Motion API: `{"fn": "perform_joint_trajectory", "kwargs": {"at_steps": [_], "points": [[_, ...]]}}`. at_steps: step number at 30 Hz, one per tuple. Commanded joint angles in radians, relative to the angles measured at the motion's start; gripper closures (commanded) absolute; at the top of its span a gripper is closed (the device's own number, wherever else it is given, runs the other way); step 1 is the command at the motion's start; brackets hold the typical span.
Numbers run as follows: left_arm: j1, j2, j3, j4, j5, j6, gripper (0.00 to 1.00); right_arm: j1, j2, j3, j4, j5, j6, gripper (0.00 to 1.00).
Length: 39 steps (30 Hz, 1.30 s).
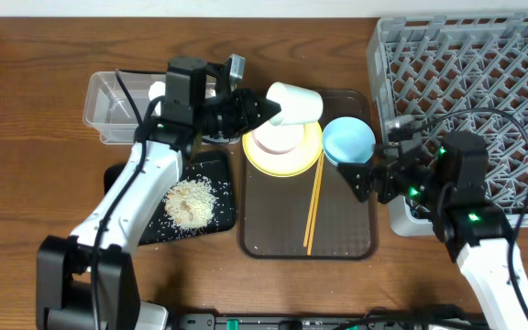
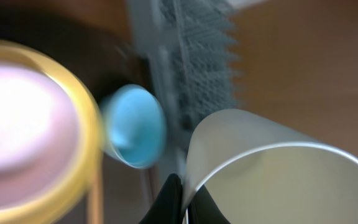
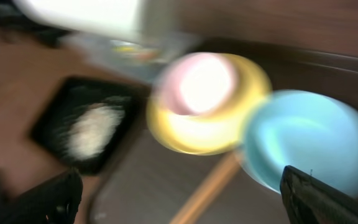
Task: Sort waste into correct bins and load items into the dishwasher rack
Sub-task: 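Hand the white cup from the left gripper to the right gripper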
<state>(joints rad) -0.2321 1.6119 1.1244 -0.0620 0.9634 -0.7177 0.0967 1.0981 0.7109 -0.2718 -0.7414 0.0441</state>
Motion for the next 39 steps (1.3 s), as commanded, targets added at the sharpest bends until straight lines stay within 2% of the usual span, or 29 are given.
{"fn": "perform_joint_trajectory", "kwargs": {"at_steps": [1, 4, 13, 21, 31, 36, 38, 39], "points": [[-0.002, 0.022, 0.003, 0.008, 0.303, -0.089, 0.94, -0.004, 0.069, 0.016, 0.069, -0.383, -0.068, 0.01], [-0.024, 0.022, 0.003, 0.008, 0.338, -0.089, 0.94, -0.004, 0.130, 0.016, 0.171, -0.455, -0.066, 0.01], [-0.095, 0.022, 0.003, 0.008, 0.360, -0.089, 0.94, -0.004, 0.184, 0.016, 0.393, -0.469, 0.012, 0.01], [-0.103, 0.022, 0.003, 0.007, 0.361, -0.089, 0.94, -0.004, 0.184, 0.016, 0.527, -0.476, 0.049, 0.12], [-0.103, 0.022, 0.003, 0.008, 0.361, -0.093, 0.94, -0.004, 0.184, 0.016, 0.575, -0.476, 0.048, 0.22], [-0.103, 0.022, 0.003, 0.008, 0.361, -0.093, 0.94, -0.004, 0.184, 0.016, 0.575, -0.475, 0.048, 0.36], [-0.103, 0.022, 0.003, 0.008, 0.360, -0.091, 0.92, -0.004, 0.184, 0.016, 0.575, -0.475, 0.048, 0.36], [-0.103, 0.022, 0.003, 0.008, 0.355, -0.080, 0.87, -0.004, 0.184, 0.016, 0.574, -0.470, 0.048, 0.36]]}}
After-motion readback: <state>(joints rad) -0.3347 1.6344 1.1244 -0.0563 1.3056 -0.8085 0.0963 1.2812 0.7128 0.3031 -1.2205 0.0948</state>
